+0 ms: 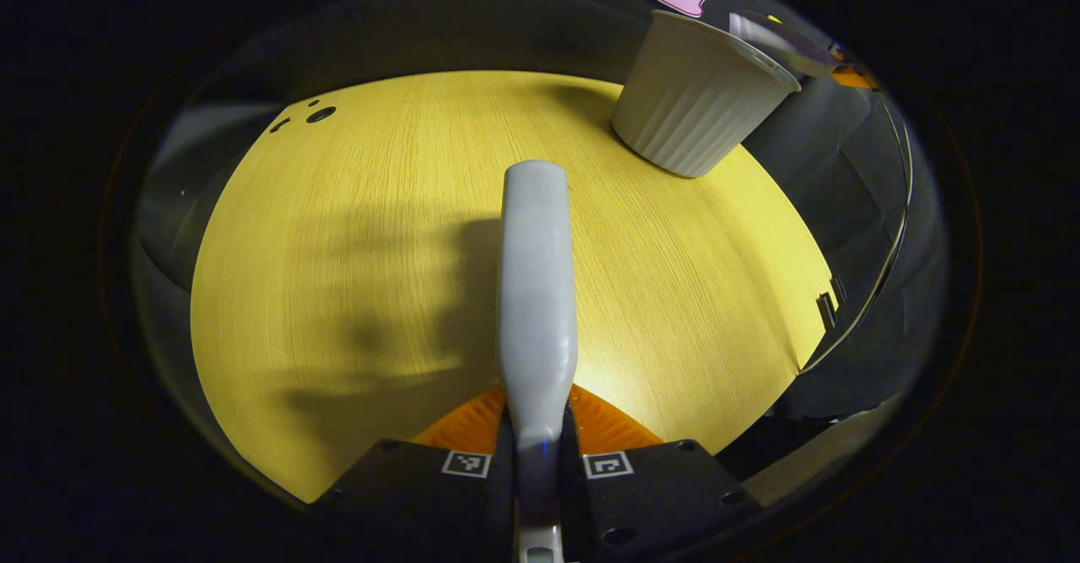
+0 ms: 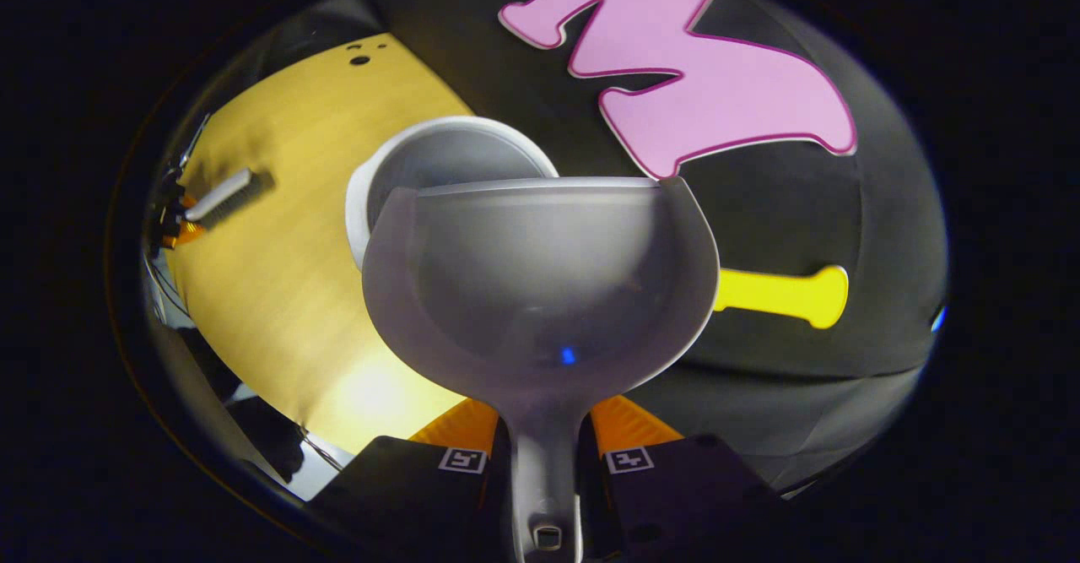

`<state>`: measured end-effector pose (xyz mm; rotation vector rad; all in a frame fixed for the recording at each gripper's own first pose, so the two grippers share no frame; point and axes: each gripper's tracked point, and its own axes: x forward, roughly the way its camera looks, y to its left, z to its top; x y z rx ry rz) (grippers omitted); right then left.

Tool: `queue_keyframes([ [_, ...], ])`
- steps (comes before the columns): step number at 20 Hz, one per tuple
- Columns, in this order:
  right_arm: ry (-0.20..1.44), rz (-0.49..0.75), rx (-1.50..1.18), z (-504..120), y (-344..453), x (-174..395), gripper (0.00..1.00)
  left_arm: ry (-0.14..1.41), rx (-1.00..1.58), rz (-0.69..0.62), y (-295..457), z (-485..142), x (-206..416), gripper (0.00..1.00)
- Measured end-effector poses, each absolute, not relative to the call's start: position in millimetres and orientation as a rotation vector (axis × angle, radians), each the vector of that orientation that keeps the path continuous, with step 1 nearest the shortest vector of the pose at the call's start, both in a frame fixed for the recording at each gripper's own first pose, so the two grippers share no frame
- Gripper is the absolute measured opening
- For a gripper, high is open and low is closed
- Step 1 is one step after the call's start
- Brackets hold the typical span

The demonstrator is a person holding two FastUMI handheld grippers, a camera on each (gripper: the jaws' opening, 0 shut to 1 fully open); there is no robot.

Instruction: Pick up the small broom and dustpan from the desktop, sweep the trash into the dustpan with the broom, and then empty the trash into the garbage bin.

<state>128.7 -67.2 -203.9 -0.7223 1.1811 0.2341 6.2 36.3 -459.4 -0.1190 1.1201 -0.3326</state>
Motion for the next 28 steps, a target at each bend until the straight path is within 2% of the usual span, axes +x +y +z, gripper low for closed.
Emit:
queue_keyframes([
  [2, 1.129, 0.236, -0.618, -185, -58, 116, 0.36, 1.120, -0.109, -0.336, 34, -462, 7, 0.25],
  [3, 1.106, 0.242, -0.566, -175, -50, 107, 0.36, 1.121, -0.103, -0.336, 34, -463, 8, 0.29],
  [5, 1.075, 0.265, -0.481, -163, -35, 87, 0.36, 1.125, -0.092, -0.334, 33, -465, 10, 0.25],
  [10, 1.091, 0.331, -0.335, -172, 5, 18, 0.36, 1.132, -0.073, -0.326, 37, -466, 12, 0.25],
  [11, 1.109, 0.341, -0.306, -180, 13, 1, 0.36, 1.136, -0.070, -0.321, 38, -466, 11, 0.29],
  [12, 1.126, 0.350, -0.278, -188, 22, -11, 0.36, 1.138, -0.066, -0.317, 39, -466, 11, 0.26],
  [19, 1.262, 0.368, -0.116, -257, 70, -105, 0.36, 1.153, -0.035, -0.287, 49, -471, 17, 0.25],
  [20, 1.285, 0.369, -0.087, -270, 79, -115, 0.31, 1.155, -0.034, -0.283, 50, -472, 17, 0.25],
  [22, 1.324, 0.365, -0.039, -299, 97, -129, 0.31, 1.163, -0.025, -0.276, 51, -473, 18, 0.25],
  [23, 1.337, 0.370, -0.026, -316, 107, -134, 0.36, 1.167, -0.020, -0.274, 51, -475, 20, 0.29],
  [24, 1.350, 0.371, -0.014, -334, 116, -138, 0.36, 1.170, -0.017, -0.271, 52, -475, 20, 0.25],
  [28, 1.398, 0.368, 0.043, -394, 150, -145, 0.36, 1.177, 0.004, -0.262, 51, -475, 22, 0.26],
])
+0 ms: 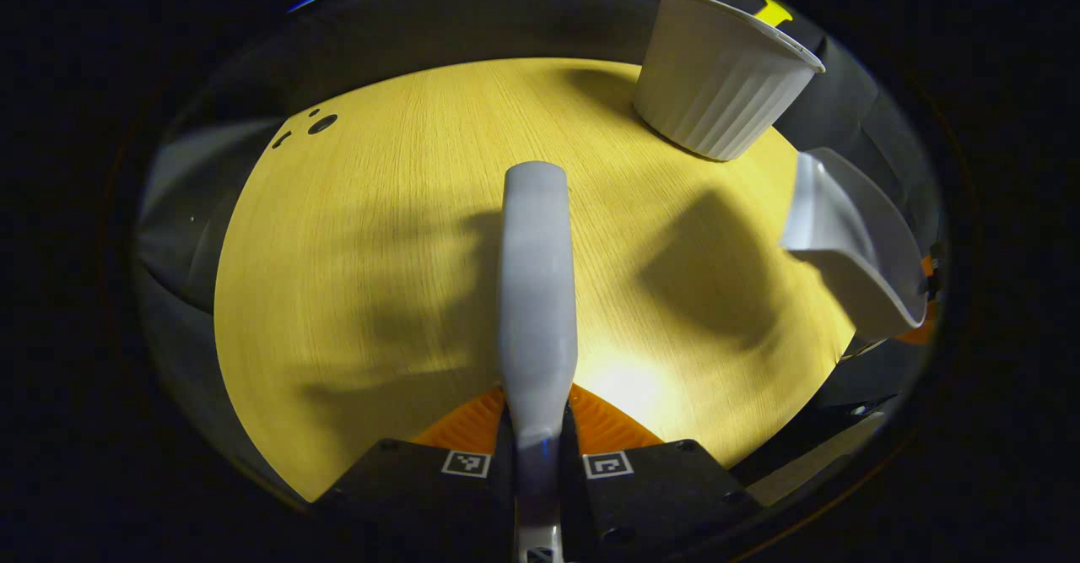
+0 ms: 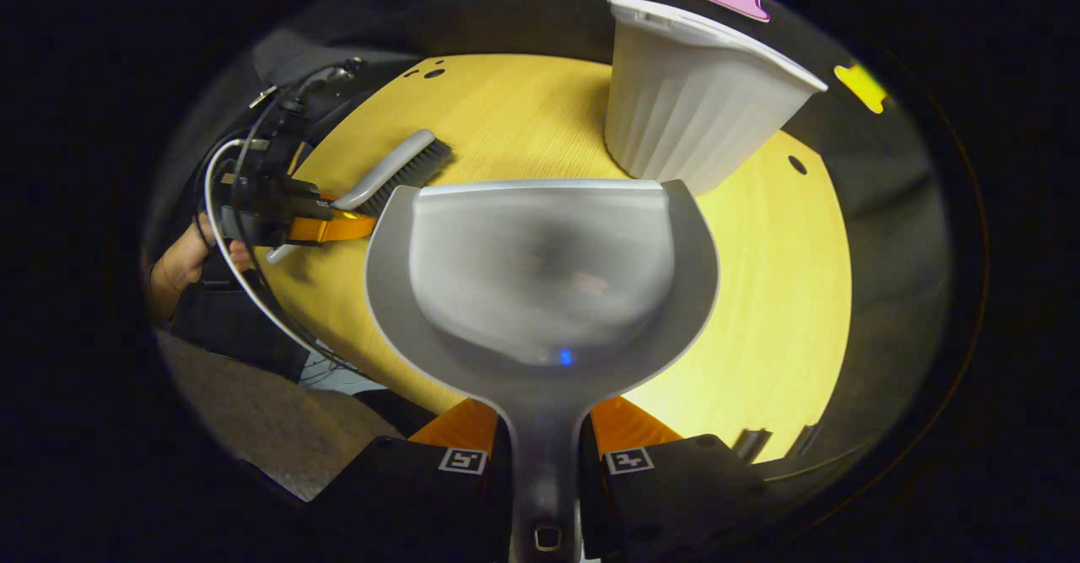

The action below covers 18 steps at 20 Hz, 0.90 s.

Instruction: Pick up the small broom and dustpan from the desktop, sweep the trash into the dustpan with the broom, and then empty the trash into the garbage bin.

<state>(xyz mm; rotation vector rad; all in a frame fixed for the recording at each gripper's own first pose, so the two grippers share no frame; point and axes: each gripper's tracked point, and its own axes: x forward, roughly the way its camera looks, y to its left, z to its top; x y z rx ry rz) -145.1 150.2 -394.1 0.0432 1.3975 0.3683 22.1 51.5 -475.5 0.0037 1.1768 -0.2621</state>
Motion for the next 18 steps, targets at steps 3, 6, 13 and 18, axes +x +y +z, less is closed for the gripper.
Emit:
queue_keyframes([
  [3, 1.397, 0.368, -0.017, -428, 155, -139, 0.36, 1.185, 0.016, -0.260, 51, -478, 24, 0.25],
  [6, 1.395, 0.360, -0.037, -447, 165, -133, 0.36, 1.192, 0.033, -0.253, 50, -481, 26, 0.26],
  [13, 1.433, 0.327, 0.015, -471, 180, -129, 0.37, 1.219, 0.082, -0.230, 44, -487, 24, 0.26],
  [18, 1.435, 0.326, 0.020, -472, 180, -130, 0.38, 1.224, 0.097, -0.242, 42, -485, 23, 0.29],
])
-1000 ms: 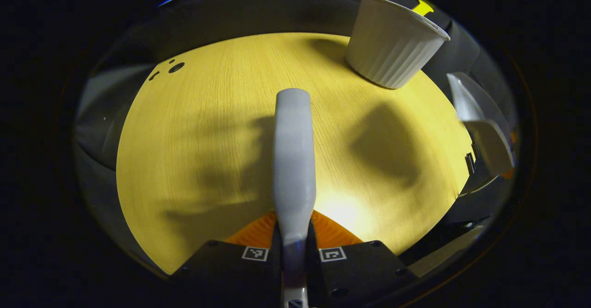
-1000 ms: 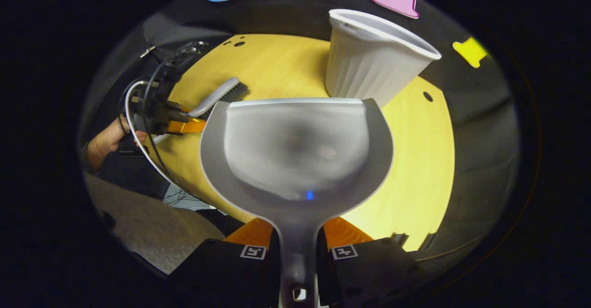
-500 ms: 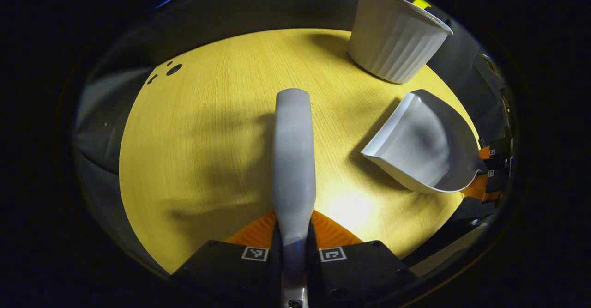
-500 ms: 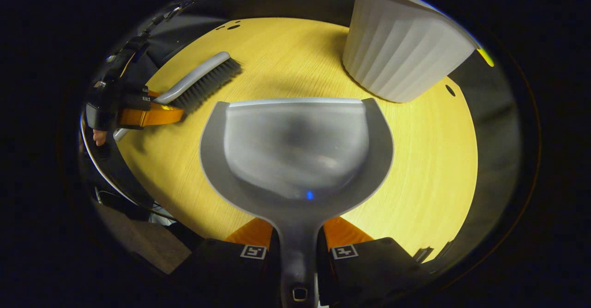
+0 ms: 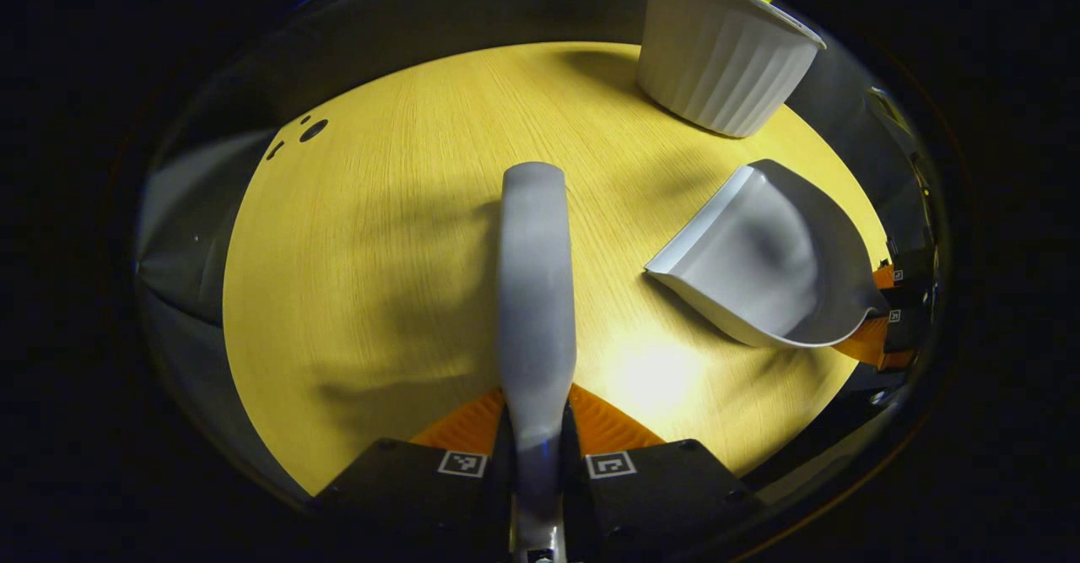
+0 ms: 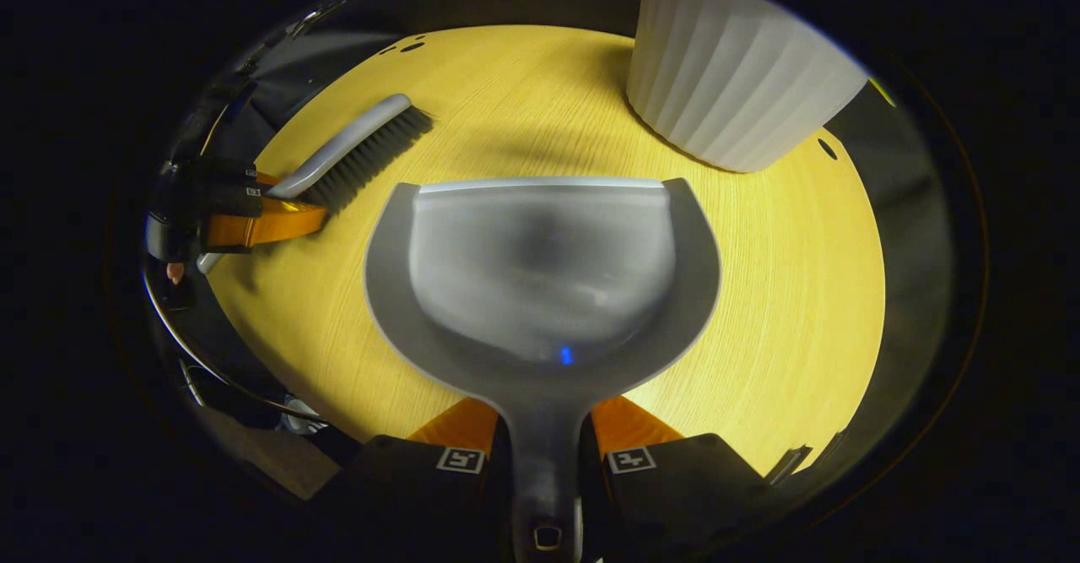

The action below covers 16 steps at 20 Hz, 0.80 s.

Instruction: Pick up the small broom and dustpan from the desktop, sweep the trash into the dustpan with the broom, and then empty the trash into the garbage bin.

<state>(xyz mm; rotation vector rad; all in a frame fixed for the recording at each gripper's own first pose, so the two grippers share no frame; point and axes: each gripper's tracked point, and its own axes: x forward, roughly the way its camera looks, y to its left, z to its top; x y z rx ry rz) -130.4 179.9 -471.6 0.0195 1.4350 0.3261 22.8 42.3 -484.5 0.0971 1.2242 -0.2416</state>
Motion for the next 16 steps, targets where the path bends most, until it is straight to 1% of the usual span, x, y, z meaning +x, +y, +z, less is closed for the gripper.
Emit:
queue_keyframes([
  [1, 1.438, 0.325, 0.027, -471, 179, -132, 0.38, 1.228, 0.096, -0.247, 42, -484, 20, 0.33],
  [2, 1.437, 0.329, 0.044, -470, 181, -132, 0.39, 1.232, 0.094, -0.249, 41, -484, 20, 0.32],
  [3, 1.441, 0.330, 0.052, -469, 181, -132, 0.34, 1.232, 0.095, -0.246, 42, -484, 20, 0.32],
  [4, 1.433, 0.328, 0.061, -469, 181, -132, 0.42, 1.234, 0.093, -0.249, 42, -484, 19, 0.32],
  [5, 1.427, 0.324, 0.072, -467, 181, -131, 0.41, 1.236, 0.091, -0.252, 40, -482, 17, 0.39],
  [6, 1.429, 0.323, 0.088, -466, 181, -131, 0.41, 1.238, 0.092, -0.254, 38, -481, 15, 0.40],
  [7, 1.425, 0.321, 0.104, -462, 180, -130, 0.42, 1.238, 0.094, -0.263, 33, -478, 13, 0.47],
  [8, 1.421, 0.321, 0.120, -459, 180, -129, 0.43, 1.235, 0.098, -0.269, 32, -475, 11, 0.51],
  [9, 1.418, 0.319, 0.131, -455, 179, -129, 0.45, 1.229, 0.101, -0.274, 31, -472, 10, 0.64],
  [10, 1.413, 0.319, 0.147, -452, 179, -130, 0.47, 1.224, 0.104, -0.275, 30, -469, 8, 0.65],
  [11, 1.406, 0.319, 0.167, -447, 179, -130, 0.51, 1.218, 0.108, -0.269, 31, -466, 6, 0.72],
  [12, 1.396, 0.318, 0.184, -441, 177, -130, 0.57, 1.212, 0.108, -0.260, 32, -462, 7, 0.77],
  [13, 1.385, 0.312, 0.197, -436, 174, -129, 0.61, 1.203, 0.103, -0.253, 31, -458, 5, 0.83],
  [15, 1.348, 0.311, 0.242, -419, 170, -127, 0.65, 1.169, 0.094, -0.238, 34, -445, 5, 0.85],
  [16, 1.325, 0.312, 0.267, -409, 169, -125, 0.75, 1.143, 0.091, -0.229, 35, -436, 6, 0.85],
])
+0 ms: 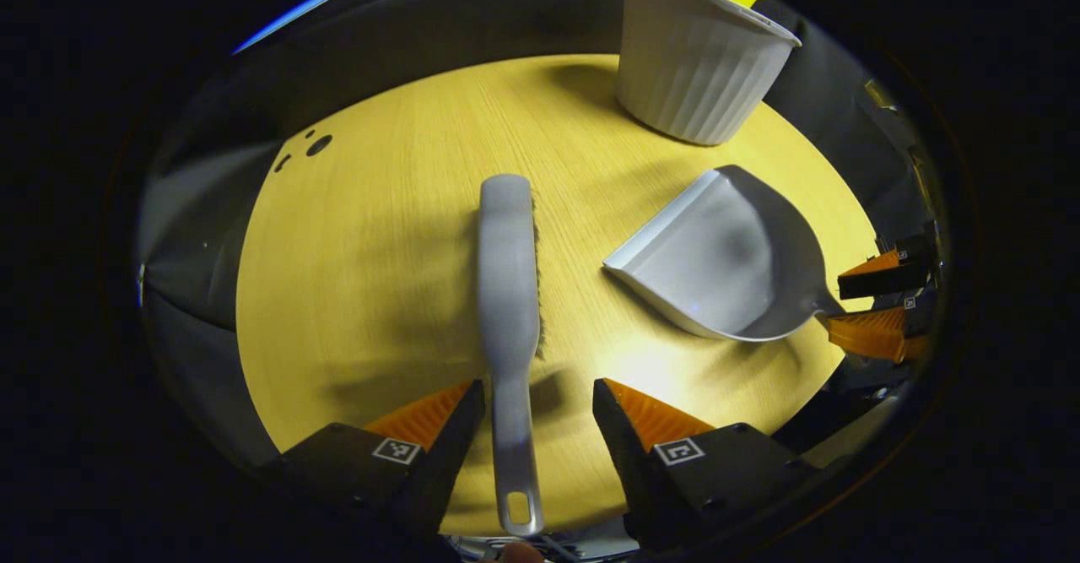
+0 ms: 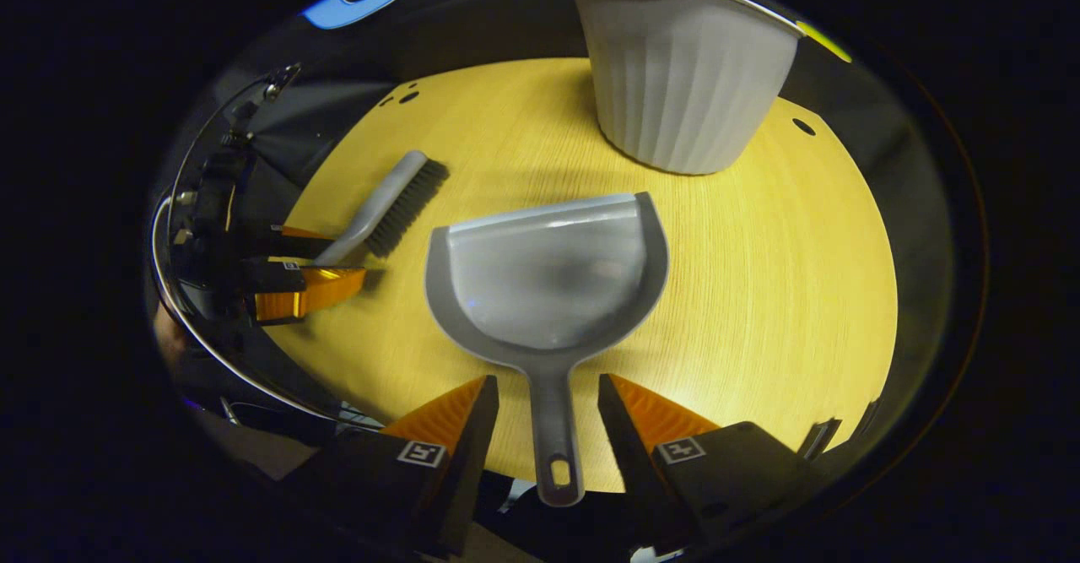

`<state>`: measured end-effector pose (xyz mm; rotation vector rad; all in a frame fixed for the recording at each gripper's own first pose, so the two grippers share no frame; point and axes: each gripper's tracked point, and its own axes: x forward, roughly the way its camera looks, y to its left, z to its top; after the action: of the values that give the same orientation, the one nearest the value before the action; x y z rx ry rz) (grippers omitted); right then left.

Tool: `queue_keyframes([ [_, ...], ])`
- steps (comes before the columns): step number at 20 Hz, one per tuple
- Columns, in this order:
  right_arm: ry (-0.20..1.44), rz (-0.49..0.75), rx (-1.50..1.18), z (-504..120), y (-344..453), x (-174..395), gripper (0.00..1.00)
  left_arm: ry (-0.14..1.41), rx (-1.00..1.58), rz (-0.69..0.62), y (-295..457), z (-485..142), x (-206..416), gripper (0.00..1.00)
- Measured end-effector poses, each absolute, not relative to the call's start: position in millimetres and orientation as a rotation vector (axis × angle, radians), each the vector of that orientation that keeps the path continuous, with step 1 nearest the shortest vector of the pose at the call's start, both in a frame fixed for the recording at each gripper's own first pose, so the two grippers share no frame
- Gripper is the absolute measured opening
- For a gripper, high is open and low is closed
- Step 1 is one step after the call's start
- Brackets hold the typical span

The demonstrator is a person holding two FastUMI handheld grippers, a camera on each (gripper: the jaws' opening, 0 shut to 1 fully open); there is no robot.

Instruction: Pick up the small broom and dustpan from the desktop, sweep the trash into the dustpan with the broom, and then empty the trash into the garbage bin.

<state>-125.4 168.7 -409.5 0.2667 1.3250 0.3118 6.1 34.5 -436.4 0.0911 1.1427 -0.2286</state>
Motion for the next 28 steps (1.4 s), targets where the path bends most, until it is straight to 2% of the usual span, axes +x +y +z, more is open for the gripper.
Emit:
queue_keyframes([
  [1, 1.298, 0.307, 0.283, -400, 165, -122, 0.83, 1.112, 0.087, -0.222, 35, -426, 7, 0.86],
  [2, 1.269, 0.305, 0.297, -389, 162, -119, 0.98, 1.080, 0.084, -0.215, 35, -416, 8, 0.86],
  [9, 0.931, 0.263, 0.371, -297, 141, -65, 0.99, 0.769, 0.000, -0.198, 19, -321, 34, 0.86],
  [12, 0.776, 0.236, 0.317, -256, 120, -39, 0.98, 0.618, -0.037, -0.195, 6, -272, 44, 0.86],
  [16, 0.618, 0.260, 0.206, -209, 105, -20, 0.99, 0.449, -0.075, -0.151, -11, -215, 43, 0.87],
  [23, 0.451, 0.354, 0.131, -168, 101, -24, 0.98, 0.291, -0.121, -0.024, -23, -150, 20, 0.87],
  [28, 0.383, 0.446, 0.099, -156, 103, -34, 0.99, 0.251, -0.092, 0.075, -38, -133, 1, 0.87],
])
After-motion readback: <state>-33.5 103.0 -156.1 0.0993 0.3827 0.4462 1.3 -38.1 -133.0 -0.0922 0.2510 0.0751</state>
